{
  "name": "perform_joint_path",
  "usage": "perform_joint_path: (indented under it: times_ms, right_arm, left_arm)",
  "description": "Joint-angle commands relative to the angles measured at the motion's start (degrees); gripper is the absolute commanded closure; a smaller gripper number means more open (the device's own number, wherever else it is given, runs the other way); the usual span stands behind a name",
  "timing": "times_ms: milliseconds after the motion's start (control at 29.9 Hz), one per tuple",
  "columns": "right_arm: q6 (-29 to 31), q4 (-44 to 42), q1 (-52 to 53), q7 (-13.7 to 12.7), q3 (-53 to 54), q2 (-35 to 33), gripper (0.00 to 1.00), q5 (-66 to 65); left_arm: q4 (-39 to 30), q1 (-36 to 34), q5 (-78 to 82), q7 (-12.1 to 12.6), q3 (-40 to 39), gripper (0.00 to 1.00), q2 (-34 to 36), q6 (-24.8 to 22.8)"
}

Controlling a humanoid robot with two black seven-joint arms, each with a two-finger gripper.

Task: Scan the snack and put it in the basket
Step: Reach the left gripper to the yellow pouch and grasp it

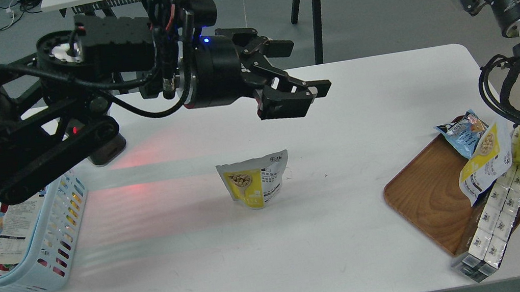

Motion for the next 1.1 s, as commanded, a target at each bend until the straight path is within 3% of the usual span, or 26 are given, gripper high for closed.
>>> perform_joint_path:
  times_ms: [0, 134, 334, 601, 768, 935, 1069]
  right_arm:
    - [0.0, 0.65, -0.56, -0.04, 0.28, 0.19, 0.01, -0.01]
    - [0.0, 0.82, -0.65, -0.04, 1.16, 0.19, 0.01, -0.01]
    - [0.0, 2.32, -0.91, 0.05, 1.6, 0.19, 0.01, -0.01]
    - [0.0, 2.41, -0.91, 0.05, 1.6, 0.19, 0.01, -0.01]
    - [0.0, 2.41, -0.91, 0.05, 1.6, 0.19, 0.01, -0.01]
    - [0.0, 2.41, -0.91, 0.14, 1.6, 0.11, 0.01, -0.1]
    - [0.0, 2.41, -1.18, 0.23, 1.6, 0.11, 0.01, -0.01]
  left_arm:
    - [-0.5, 2.82, 7.53, -0.55, 1.09, 0.08, -0.56, 0.0]
    - [-0.07, 5.02, 14.57, -1.42, 5.13, 0.12, -0.92, 0.0]
    - [3.18, 5.73, 19.61, -5.64, 13.74, 0.14, -0.21, 0.0]
    - [8.55, 5.73, 19.61, -6.61, 15.16, 0.16, -1.18, 0.0]
    - [10.57, 5.73, 19.61, -7.32, 15.51, 0.33, -2.59, 0.0]
    - [11.01, 5.73, 19.61, -7.67, 16.74, 0.63, -2.76, 0.0]
    - [12.41, 5.73, 19.61, -7.67, 16.65, 0.75, -3.11, 0.0]
